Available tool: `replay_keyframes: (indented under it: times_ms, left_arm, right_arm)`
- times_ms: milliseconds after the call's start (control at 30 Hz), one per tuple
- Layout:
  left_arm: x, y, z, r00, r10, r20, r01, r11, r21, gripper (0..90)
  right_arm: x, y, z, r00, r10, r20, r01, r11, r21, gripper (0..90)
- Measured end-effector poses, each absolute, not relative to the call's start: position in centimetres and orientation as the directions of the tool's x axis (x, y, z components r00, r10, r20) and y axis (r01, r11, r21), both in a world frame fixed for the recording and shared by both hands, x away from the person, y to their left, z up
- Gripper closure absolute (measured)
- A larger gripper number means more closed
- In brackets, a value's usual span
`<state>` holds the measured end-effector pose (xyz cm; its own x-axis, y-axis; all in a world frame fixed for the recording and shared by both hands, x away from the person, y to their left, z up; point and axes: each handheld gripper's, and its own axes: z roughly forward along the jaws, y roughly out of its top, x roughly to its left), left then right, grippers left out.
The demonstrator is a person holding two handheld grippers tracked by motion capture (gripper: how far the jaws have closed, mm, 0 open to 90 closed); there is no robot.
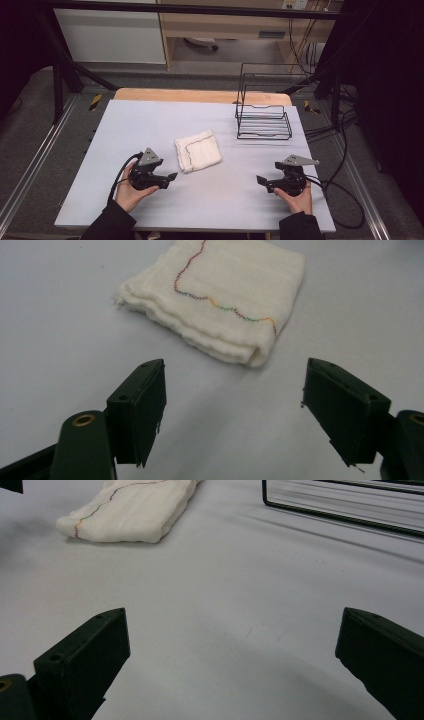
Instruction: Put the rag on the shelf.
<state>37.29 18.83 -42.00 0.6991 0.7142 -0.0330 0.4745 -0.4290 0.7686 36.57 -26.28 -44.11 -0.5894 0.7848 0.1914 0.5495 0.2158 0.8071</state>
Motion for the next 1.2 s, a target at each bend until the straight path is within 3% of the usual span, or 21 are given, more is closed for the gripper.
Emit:
replay_keyframes:
  times_ms: [233,467,900,1000,1200]
  left_arm:
    - [38.2,16.7,-42.3,0.691,0.721,-0.038,0.492,-0.431,0.756,33.5]
    - [39.0,15.0,-43.3,0.693,0.719,-0.048,0.511,-0.443,0.737,51.0]
    - [40.1,14.2,-44.7,0.686,0.726,-0.041,0.525,-0.455,0.719,71.2]
    - [40.1,14.2,-44.7,0.686,0.726,-0.040,0.523,-0.454,0.722,79.7]
    - [40.0,14.1,-44.4,0.682,0.729,-0.064,0.532,-0.434,0.727,83.3]
  right_arm:
    - [36.6,-26.3,-44.1,-0.591,0.784,0.190,0.548,0.217,0.808,1.3]
    - [36.6,-26.3,-44.1,-0.593,0.783,0.189,0.548,0.220,0.807,1.4]
    - [36.7,-26.2,-44.2,-0.597,0.780,0.189,0.550,0.226,0.804,1.7]
    - [36.7,-26.2,-44.2,-0.597,0.779,0.191,0.551,0.225,0.804,1.8]
    - [36.7,-26.2,-44.2,-0.597,0.779,0.194,0.554,0.225,0.802,1.9]
